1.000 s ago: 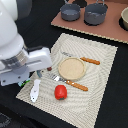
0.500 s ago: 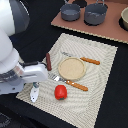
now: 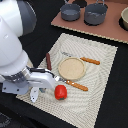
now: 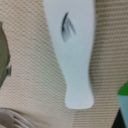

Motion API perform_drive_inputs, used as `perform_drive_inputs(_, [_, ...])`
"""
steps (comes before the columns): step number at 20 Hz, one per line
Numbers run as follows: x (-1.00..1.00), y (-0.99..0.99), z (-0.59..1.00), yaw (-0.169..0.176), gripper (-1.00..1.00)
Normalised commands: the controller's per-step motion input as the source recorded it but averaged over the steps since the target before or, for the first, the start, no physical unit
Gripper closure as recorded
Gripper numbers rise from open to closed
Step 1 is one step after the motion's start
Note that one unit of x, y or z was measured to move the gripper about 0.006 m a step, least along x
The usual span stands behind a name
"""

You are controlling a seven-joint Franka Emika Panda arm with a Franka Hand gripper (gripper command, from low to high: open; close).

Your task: Interact with the objects in diverse but meaningful ways.

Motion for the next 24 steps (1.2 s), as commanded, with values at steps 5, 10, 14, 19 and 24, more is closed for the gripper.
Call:
perform_drive_inputs(5, [0.24,0.0,-0.3,-0.021,1.0])
perform_drive_inputs(10, [0.2,0.0,-0.36,-0.023,1.0])
perform_drive_inputs(14, [0.15,0.0,-0.4,-0.017,1.0])
perform_drive_inputs(19, [0.15,0.0,-0.23,-0.007,1.0])
perform_drive_inputs(24, [0.04,0.11,0.37,0.0,1.0])
